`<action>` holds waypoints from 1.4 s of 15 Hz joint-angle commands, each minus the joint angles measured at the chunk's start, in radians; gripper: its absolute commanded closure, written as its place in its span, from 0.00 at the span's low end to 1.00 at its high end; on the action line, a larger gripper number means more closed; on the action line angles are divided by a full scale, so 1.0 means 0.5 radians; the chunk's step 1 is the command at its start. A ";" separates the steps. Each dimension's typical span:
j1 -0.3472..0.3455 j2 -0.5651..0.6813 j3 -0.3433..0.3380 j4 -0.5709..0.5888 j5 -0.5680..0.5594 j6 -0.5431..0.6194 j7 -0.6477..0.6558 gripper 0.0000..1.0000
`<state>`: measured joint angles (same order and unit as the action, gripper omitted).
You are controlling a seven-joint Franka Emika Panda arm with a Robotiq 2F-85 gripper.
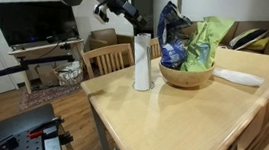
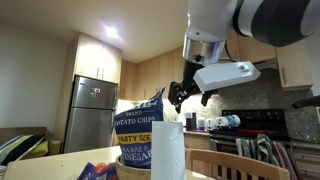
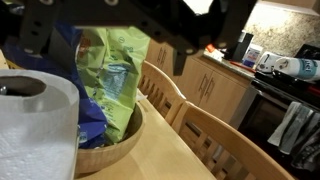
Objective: Pull on the paper towel
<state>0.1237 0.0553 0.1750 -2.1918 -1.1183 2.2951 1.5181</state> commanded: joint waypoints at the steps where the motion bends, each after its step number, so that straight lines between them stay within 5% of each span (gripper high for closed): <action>1: 0.048 0.074 -0.012 0.058 0.001 -0.095 -0.027 0.00; 13: 0.072 0.199 -0.013 0.093 0.121 -0.168 -0.271 0.00; 14: 0.071 0.210 -0.014 0.099 0.146 -0.170 -0.333 0.22; 21: 0.081 0.230 -0.019 0.119 0.152 -0.191 -0.514 0.73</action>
<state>0.1454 0.1588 0.1750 -2.1616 -1.0643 2.2363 1.3166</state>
